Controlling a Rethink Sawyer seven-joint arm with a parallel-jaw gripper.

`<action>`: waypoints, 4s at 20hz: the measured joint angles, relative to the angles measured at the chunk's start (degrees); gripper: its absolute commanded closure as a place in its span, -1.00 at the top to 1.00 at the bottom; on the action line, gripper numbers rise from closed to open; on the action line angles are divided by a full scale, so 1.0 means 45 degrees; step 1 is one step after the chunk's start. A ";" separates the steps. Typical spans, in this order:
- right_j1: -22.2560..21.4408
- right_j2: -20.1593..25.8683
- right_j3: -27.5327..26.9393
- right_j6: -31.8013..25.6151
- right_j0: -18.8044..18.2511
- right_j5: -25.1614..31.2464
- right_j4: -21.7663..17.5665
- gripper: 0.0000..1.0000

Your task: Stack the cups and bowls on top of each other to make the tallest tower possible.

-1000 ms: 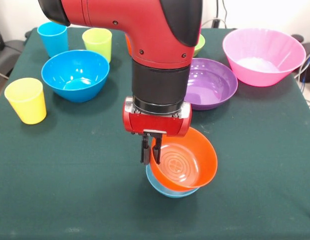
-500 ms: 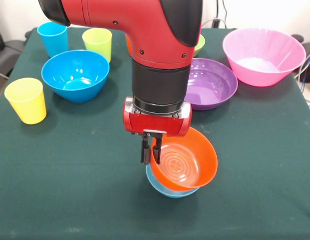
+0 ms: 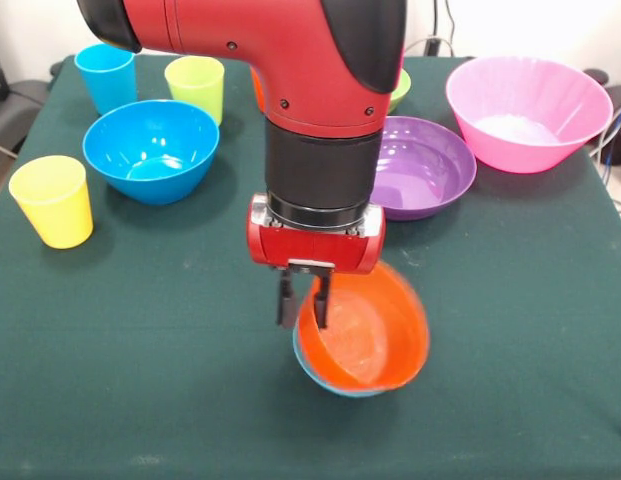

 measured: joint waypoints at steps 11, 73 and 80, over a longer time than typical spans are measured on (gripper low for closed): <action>0.0000 0.0005 0.0000 0.0000 -0.0001 -0.0003 0.0000 1.00; 0.1172 -0.0070 -0.0595 0.0000 0.1446 -0.0135 0.0145 1.00; 0.1373 -0.0189 -0.0763 0.0000 0.1577 -0.0209 0.0148 1.00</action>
